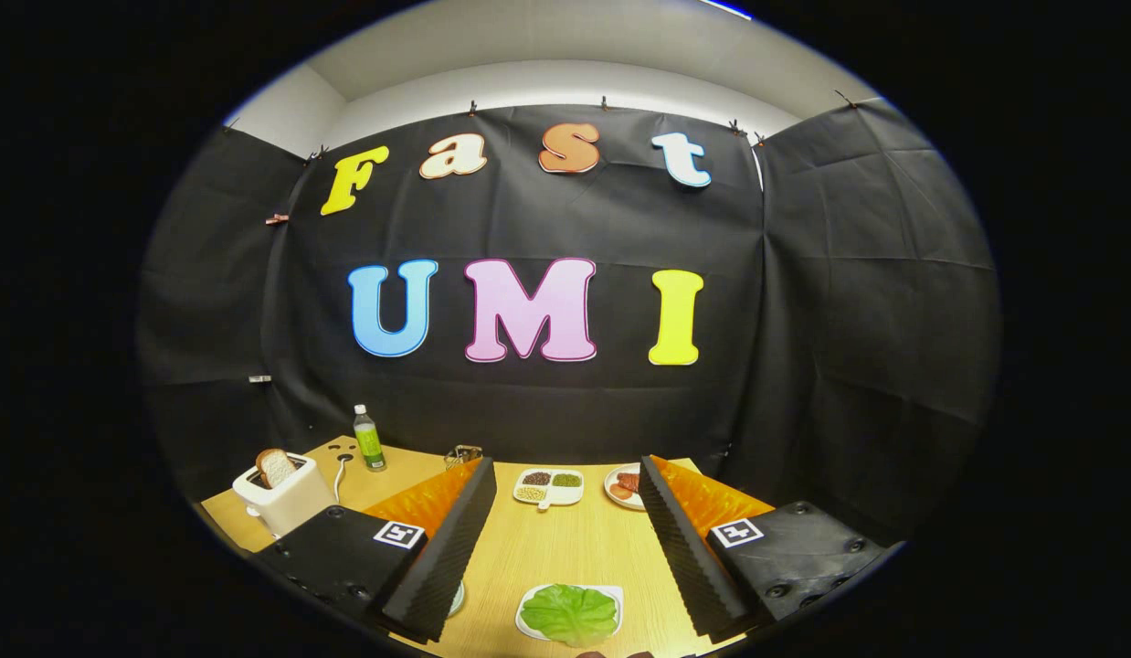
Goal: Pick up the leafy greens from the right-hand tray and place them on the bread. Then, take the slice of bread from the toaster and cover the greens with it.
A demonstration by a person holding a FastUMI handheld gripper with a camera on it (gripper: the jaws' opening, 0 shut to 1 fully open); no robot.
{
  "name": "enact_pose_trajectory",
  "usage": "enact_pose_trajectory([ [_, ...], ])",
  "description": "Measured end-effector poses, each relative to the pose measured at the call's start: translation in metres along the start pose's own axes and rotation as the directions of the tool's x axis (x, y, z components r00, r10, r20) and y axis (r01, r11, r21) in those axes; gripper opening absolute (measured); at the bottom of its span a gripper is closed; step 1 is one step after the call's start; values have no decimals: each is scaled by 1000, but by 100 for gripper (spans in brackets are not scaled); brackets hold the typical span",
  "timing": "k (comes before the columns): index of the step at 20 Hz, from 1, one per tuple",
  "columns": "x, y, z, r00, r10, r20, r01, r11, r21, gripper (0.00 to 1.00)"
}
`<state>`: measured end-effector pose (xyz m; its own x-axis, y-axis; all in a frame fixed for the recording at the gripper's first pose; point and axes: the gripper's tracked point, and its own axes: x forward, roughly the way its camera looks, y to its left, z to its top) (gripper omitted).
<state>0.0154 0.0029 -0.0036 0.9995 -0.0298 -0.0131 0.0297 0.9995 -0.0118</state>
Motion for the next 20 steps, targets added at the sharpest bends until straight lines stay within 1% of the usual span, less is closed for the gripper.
enact_pose_trajectory([
  [13,0,-9,0,1000,-25,-3,25,1000,-6,97],
  [17,1,-14,-10,999,-35,-21,35,999,-25,98],
  [20,3,-13,-30,998,-25,-66,22,999,-35,98],
])
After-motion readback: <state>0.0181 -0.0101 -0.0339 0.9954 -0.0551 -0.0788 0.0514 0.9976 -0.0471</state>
